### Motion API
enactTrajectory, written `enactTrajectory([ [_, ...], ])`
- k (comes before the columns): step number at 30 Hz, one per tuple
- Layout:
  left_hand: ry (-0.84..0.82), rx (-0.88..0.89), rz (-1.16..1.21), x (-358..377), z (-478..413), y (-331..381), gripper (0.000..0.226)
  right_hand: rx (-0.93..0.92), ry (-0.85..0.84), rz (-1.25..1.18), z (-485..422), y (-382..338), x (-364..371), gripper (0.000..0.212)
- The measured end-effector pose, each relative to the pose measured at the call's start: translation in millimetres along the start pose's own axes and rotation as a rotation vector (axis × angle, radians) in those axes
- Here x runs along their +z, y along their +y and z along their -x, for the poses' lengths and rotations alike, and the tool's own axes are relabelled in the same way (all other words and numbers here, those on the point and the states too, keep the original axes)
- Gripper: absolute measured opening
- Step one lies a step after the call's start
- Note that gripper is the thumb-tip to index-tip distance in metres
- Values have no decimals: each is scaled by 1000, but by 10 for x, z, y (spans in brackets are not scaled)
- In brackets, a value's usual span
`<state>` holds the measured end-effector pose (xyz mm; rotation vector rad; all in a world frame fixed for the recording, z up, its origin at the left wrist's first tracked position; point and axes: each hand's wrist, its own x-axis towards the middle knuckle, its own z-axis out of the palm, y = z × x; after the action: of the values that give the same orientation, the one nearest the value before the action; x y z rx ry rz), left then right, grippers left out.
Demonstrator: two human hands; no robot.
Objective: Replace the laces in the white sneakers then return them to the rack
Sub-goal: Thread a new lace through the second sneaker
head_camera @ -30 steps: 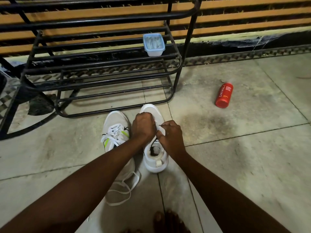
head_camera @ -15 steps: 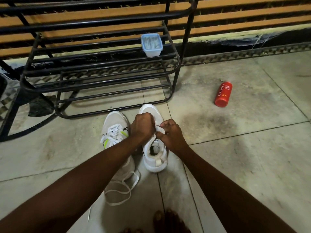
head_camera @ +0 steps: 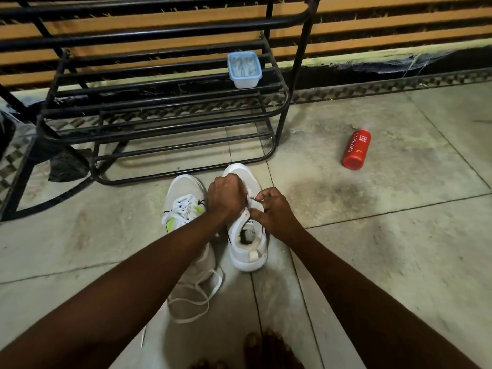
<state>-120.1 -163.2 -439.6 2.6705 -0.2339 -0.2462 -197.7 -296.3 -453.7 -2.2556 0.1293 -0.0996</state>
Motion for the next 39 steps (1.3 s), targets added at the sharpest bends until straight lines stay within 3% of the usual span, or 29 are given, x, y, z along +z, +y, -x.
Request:
enactTrajectory([
  [8,13,88,106,-7,71,0,18,11,17,-8,13,7,3,20],
  [12,91,-3,300,16,114,-21,12,-2,14,-15,25,1,-3,20],
  [17,130,-20,406,59,114,-39,23,11,-5,-6,32,22,9,23],
  [25,68,72,251,8,79,-30,28,1,22,23,47,-6,15,24],
  [29,8,88,43,7,63,27,25,33,62,-10,79,5,46,31],
  [33,71,105,-241,49,101,85,29,48,65,-26,97,29,81,23],
  [39,-78,-53,-133,64,43,130,30,-2,61,92,69,54,90,26],
])
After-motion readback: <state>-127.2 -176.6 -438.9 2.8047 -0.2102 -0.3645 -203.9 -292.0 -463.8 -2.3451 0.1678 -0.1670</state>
